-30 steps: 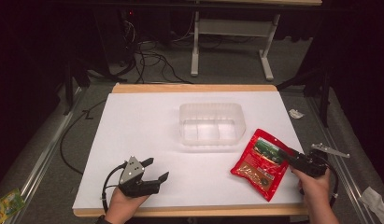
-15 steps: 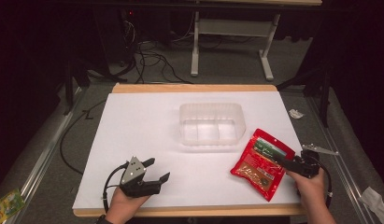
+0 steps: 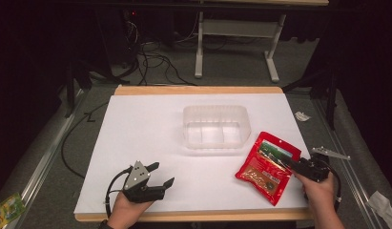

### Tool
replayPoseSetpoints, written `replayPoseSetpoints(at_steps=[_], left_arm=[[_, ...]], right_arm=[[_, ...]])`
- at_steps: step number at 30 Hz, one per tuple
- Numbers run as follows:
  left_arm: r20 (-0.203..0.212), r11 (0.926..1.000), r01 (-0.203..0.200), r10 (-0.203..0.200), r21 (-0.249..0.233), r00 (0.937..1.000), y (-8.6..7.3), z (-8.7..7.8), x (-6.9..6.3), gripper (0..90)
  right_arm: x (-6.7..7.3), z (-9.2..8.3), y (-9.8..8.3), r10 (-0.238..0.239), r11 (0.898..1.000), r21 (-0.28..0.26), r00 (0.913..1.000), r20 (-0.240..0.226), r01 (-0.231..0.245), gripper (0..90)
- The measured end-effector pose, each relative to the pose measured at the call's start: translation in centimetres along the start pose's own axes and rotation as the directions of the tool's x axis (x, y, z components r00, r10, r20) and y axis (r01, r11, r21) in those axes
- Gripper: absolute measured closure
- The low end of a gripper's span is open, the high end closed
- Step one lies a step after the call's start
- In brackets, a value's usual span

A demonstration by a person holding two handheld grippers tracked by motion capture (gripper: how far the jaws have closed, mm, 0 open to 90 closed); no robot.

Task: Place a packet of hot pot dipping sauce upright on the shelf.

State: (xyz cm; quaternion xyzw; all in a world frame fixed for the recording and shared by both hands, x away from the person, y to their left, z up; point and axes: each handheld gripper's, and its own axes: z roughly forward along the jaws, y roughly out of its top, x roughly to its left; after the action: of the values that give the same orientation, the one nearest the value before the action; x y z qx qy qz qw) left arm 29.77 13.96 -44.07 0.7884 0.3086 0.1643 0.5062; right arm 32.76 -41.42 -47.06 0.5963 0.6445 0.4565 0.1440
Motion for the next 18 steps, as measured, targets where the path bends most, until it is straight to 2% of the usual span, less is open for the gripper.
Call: replayPoseSetpoints(at_steps=[5, 8, 11, 13, 15, 18], left_arm=[[0.002, 1.0, -0.002, 0.002, 0.005, 1.0, -0.02, 0.17, 0.02, 25.4], [0.005, 1.0, -0.003, 0.003, 0.005, 1.0, -0.03, 0.11, -0.05, 25.4], [0.004, 1.0, -0.004, 0.004, 0.004, 1.0, -0.03, 0.07, -0.07, 25.4], [0.005, 1.0, -0.001, 0.001, 0.007, 1.0, -0.05, 0.13, -0.02, 25.5], [0.003, 0.9999, -0.002, 0.002, 0.01, 1.0, -0.05, 0.22, 0.0, 25.5], [0.002, 0.9999, -0.006, 0.006, 0.009, 1.0, -0.02, 0.13, -0.12, 25.5]], right_arm=[[-0.76, 0.63, -0.06, 0.04, 0.998, 0.057, 0.9992, 0.004, -0.04, 52.4], [-1.01, 0.89, -0.16, 0.043, 0.996, 0.077, 0.999, -0.01, -0.042, 58.2], [-0.91, 0.78, -0.12, 0.043, 0.996, 0.08, 0.9988, -0.023, -0.041, 65.8], [-0.9, 0.81, -0.17, 0.028, 0.996, 0.087, 0.9995, -0.017, -0.027, 71.6], [-0.91, 0.89, -0.18, 0.034, 0.995, 0.099, 0.9993, -0.013, -0.032, 75.4], [-0.88, 0.92, -0.17, 0.034, 0.994, 0.103, 0.9993, -0.016, -0.032, 88.3]])
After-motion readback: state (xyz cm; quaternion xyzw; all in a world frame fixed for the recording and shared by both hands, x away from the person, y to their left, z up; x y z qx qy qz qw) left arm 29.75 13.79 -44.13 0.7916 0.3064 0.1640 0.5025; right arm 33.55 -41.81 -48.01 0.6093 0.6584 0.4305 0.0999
